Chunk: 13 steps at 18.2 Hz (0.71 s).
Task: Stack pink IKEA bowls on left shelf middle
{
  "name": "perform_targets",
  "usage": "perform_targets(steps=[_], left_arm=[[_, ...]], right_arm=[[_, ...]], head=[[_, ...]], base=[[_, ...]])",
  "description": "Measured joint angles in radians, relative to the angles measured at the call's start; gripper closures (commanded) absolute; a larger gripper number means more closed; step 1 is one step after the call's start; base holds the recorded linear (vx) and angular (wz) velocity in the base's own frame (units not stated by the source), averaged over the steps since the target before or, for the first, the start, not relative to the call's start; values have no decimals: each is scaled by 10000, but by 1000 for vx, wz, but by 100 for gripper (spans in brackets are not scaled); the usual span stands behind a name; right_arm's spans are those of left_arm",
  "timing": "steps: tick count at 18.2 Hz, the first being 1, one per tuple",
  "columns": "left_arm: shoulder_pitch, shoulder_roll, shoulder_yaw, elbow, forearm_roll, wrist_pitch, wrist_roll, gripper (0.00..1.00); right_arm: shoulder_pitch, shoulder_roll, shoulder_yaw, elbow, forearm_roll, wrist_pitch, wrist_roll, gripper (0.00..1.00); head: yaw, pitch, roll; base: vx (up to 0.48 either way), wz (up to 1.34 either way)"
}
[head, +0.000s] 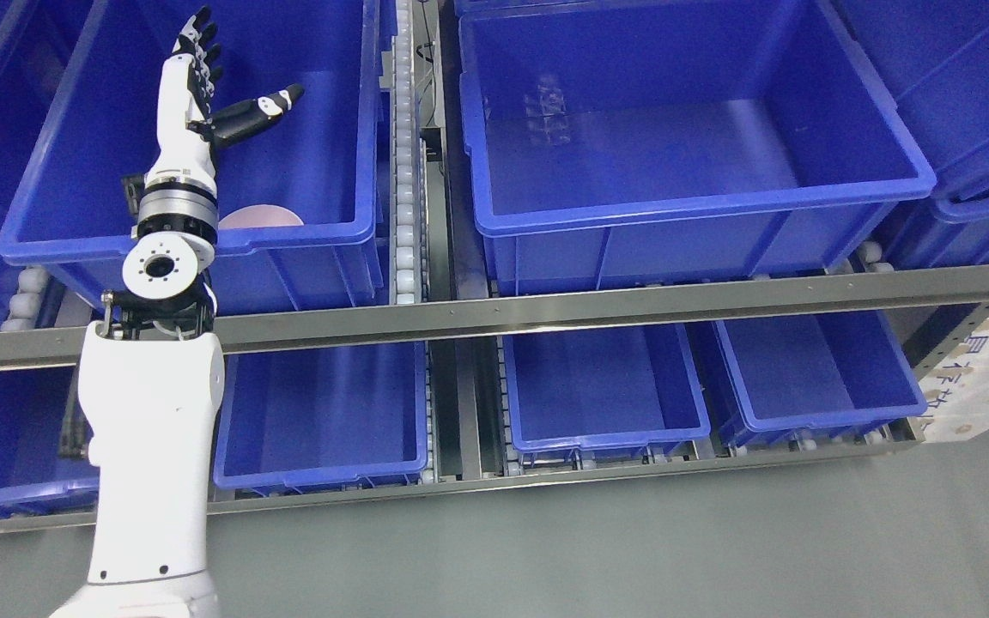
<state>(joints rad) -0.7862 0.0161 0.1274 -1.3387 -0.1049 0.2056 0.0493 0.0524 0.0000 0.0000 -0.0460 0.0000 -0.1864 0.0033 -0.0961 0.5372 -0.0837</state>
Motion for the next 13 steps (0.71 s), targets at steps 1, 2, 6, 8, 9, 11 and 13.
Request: perform_targets(steps=[1,2,6,8,9,11,13], left_arm=[[179,-14,33,-248,122,108,-168,0],[379,-28,74,-509,230,139,-392,0],[899,-72,327,-1312,474,230,-798,0],[1060,-89,516,-1690,548,241,-853,0],[1096,-96,585,-1822,572,242,-871,0],[1147,-51,733,-2052,605,259,-884,0],[1173,58,851,-2223,623,262,-895,0]], right_arm=[[-1,0,0,0,0,0,0,0],[-1,0,0,0,0,0,0,0],[0,0,0,0,0,0,0,0],[-1,0,0,0,0,0,0,0],[-1,0,0,0,0,0,0,0],[-1,0,0,0,0,0,0,0],[-3,0,0,0,0,0,0,0]], head=[[0,0,0],[0,0,0],[0,0,0],[0,0,0],[0,0,0],[0,0,0],[0,0,0]], base=[[12,-28],[12,-28],[-1,24],[0,0],[0,0],[0,0],[0,0]])
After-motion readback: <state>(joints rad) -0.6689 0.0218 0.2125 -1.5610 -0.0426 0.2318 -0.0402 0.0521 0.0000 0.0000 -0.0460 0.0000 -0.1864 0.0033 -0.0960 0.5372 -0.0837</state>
